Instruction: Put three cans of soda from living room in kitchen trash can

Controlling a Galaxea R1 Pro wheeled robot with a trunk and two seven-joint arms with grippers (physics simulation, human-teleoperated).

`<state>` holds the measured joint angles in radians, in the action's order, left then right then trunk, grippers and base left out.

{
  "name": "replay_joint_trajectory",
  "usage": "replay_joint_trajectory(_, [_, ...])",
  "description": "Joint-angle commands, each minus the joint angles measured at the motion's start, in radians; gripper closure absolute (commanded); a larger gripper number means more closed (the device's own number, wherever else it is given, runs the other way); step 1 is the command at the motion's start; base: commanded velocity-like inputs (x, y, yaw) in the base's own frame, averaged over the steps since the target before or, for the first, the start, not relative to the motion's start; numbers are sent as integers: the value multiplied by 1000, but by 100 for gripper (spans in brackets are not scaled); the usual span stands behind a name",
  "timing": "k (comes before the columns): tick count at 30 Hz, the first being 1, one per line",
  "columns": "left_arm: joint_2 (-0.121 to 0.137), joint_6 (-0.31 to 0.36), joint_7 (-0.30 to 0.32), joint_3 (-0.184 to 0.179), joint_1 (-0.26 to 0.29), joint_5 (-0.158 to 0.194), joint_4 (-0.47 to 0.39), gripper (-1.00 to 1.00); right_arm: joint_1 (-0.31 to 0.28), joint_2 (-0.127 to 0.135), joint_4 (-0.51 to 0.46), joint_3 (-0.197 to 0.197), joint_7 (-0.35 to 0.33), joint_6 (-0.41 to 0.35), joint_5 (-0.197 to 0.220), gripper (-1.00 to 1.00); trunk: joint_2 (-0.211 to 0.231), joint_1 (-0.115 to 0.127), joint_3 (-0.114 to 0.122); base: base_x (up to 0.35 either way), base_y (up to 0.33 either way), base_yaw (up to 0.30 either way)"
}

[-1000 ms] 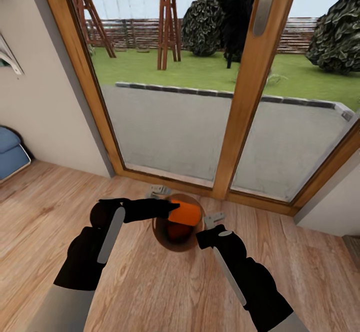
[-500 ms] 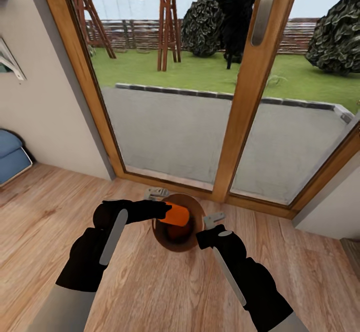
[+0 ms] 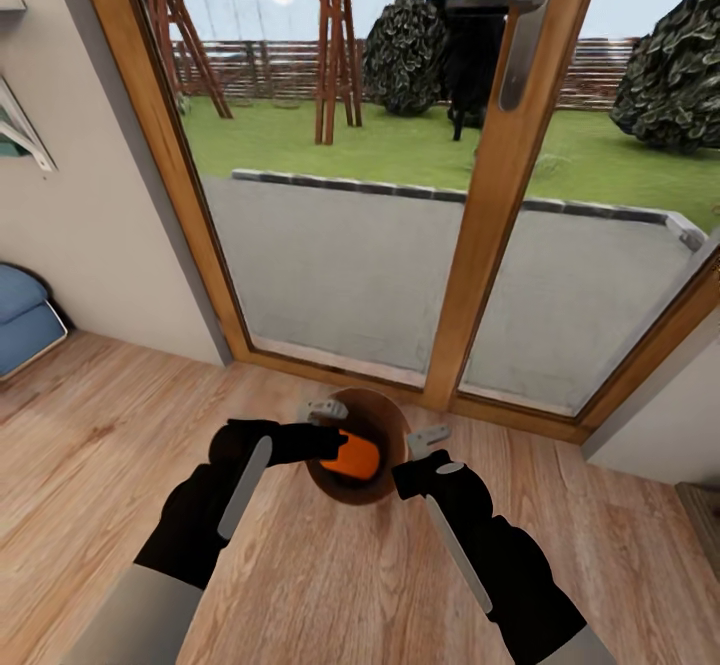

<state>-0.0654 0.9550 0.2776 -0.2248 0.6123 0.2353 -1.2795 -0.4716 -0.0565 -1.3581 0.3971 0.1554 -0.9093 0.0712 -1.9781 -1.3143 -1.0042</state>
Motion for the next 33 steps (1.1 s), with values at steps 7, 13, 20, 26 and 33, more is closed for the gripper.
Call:
replay_joint_trajectory(7, [-2, -60, -3, -16, 1, -2, 85, 100, 1, 0, 0, 1, -2, 1, 4, 100, 49, 27, 22, 0, 0, 0])
replay_joint_trajectory(13, [-2, -97, -5, -23, 3, -2, 147, 100, 1, 0, 0, 2, -2, 1, 4, 100, 91, 50, 41, 0, 0, 0])
replay_joint_trajectory(20, [-3, -113, -18, -23, 3, -2, 155, 100, 1, 0, 0, 2, -2, 1, 5, 100, 140, 77, 63, 0, 0, 0])
replay_joint_trajectory(26, [-4, -130, -27, -23, 3, -1, 156, 100, 1, 1, 0, 15, -2, 1, 4, 100, 140, 77, 63, 0, 0, 0])
replay_joint_trajectory(33, [-4, -137, -35, -23, 3, -1, 155, 100, 2, 1, 0, 20, -2, 2, 4, 100, 140, 77, 63, 0, 0, 0])
